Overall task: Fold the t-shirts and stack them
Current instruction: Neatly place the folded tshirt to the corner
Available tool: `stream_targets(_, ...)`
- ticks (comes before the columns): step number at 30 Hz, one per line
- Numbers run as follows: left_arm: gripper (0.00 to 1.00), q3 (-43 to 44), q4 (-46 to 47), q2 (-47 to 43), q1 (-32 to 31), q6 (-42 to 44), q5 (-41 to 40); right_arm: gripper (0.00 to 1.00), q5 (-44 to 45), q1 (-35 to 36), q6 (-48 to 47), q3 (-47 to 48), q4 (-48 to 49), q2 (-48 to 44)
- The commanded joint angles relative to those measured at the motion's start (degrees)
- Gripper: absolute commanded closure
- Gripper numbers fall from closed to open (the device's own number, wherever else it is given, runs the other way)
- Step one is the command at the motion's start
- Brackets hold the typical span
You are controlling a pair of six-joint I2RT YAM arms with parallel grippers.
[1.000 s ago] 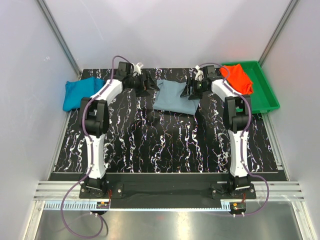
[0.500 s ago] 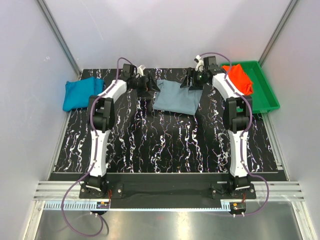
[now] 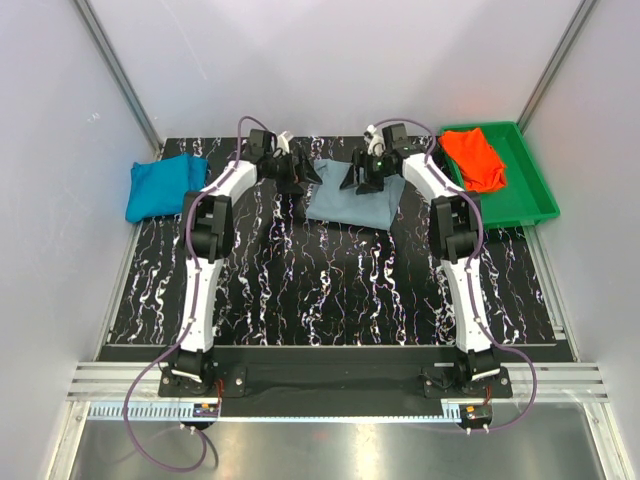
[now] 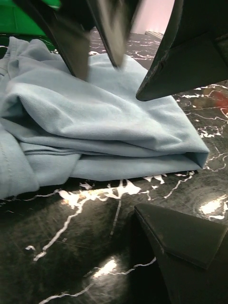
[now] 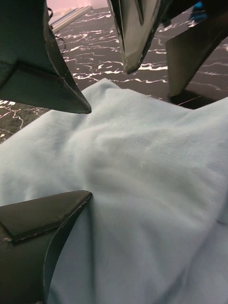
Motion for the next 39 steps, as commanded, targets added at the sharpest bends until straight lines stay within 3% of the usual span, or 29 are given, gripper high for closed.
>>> stream_targets(1,0.02,2.66,1.55,2.13,-0.99,0.82,-1.05,0.27,-2.39,1.89,0.70,1.87,-0.50,1.15)
stream_targets(15,0.09,0.73,4.28,3.89,-3.02,-2.26,3.08,0.27,-3.19,3.38,0.44,0.55,-0.15,1.85)
stream_targets(19,0.18,-0.06,4.45,3.81,-3.02,-2.43,3.35,0.26,-2.92,3.29,0.52,0.46,-0.06,2.12)
stream_targets(23,0.45,-0.94,4.63,3.37,-2.93,-3.66,2.73,0.27,-2.84,3.38,0.44,0.55,0.03,2.21)
stream_targets(24,0.48,-1.11,4.72,3.28,-2.93,-3.93,2.65,0.27,-2.75,3.47,0.52,0.55,0.03,2.29)
stream_targets(35,0.52,-1.73,7.53,4.16,-3.37,-6.03,6.07,0.26,-2.48,3.38,0.44,0.55,0.38,2.29)
stream_targets(39,0.67,-1.90,8.14,4.59,-3.72,-6.83,6.95,0.26,-2.39,3.47,0.44,0.55,0.29,2.38)
